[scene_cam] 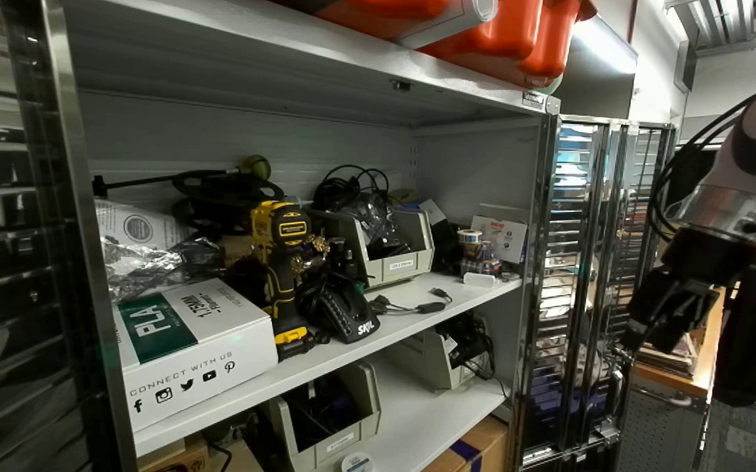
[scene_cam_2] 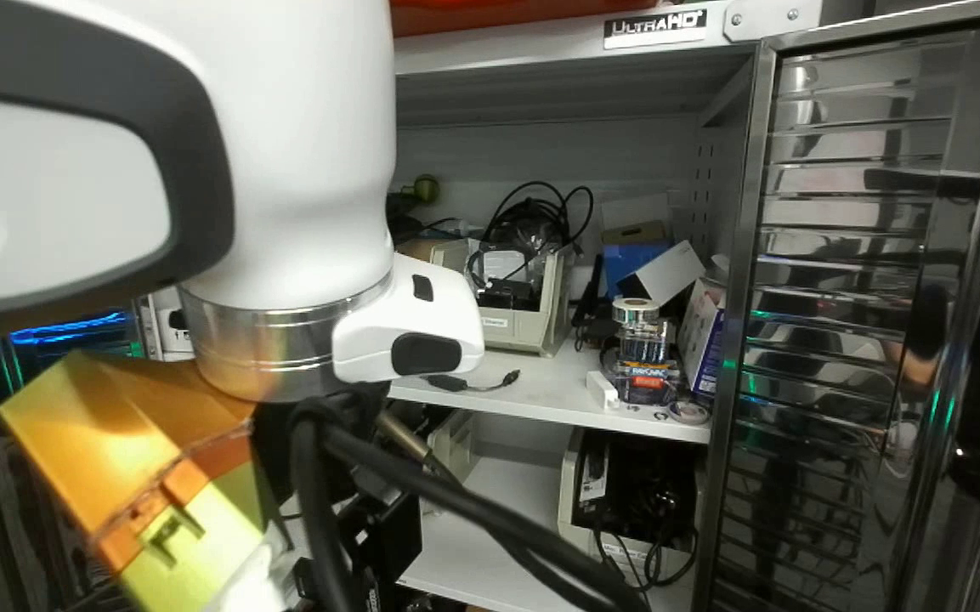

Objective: Pick up the black cable and put it in the tool box

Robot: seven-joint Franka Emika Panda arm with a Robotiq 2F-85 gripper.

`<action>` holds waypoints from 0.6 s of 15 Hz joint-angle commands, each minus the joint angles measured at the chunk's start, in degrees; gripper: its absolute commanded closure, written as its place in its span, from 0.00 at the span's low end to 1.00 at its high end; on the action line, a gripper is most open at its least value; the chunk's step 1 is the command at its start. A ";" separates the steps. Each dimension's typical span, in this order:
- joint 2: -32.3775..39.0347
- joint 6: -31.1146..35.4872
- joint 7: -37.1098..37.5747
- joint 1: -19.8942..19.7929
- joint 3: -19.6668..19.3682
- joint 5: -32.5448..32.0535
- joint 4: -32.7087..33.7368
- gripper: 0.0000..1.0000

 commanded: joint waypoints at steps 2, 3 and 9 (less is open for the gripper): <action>13.67 7.18 6.81 2.79 5.44 5.07 7.34 0.00; 16.37 8.11 8.56 2.95 6.51 5.63 9.22 0.00; 30.48 8.91 24.18 0.76 12.21 4.87 24.91 0.00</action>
